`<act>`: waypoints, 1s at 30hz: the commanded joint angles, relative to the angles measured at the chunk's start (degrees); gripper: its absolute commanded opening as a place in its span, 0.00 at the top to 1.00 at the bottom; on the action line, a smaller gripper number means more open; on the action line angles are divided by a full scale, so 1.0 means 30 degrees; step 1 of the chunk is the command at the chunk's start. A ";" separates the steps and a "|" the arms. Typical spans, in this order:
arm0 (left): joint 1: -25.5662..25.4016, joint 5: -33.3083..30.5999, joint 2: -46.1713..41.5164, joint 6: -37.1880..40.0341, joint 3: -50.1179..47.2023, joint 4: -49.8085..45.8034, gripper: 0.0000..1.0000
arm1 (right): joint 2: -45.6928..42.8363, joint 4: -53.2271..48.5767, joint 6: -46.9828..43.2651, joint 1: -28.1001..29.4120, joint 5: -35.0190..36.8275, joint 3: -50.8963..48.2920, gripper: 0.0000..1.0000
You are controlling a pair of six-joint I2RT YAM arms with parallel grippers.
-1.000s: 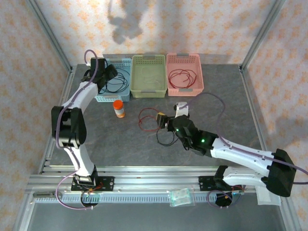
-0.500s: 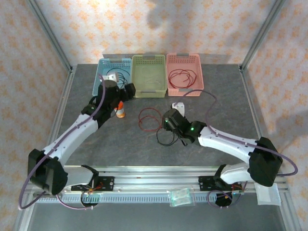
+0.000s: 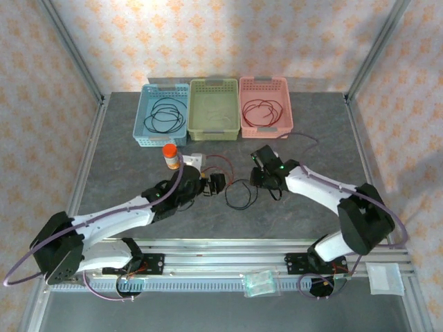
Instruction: Untangle the cables
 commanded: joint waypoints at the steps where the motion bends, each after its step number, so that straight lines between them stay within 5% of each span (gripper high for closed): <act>1: -0.0966 -0.0676 0.0900 -0.1537 -0.0595 0.3072 0.17 | 0.0825 -0.1488 -0.0577 -0.0045 -0.0192 0.0954 0.57; 12: -0.2471 -0.0356 0.3742 -0.2975 -0.1244 0.6076 0.18 | 0.2410 -0.1603 -0.1128 -0.0044 -0.1301 0.1524 0.59; 30: -0.2480 -0.0821 0.4128 -0.2858 -0.0804 0.5405 0.18 | 0.4474 -0.2013 -0.1523 0.0335 -0.1073 0.2224 0.71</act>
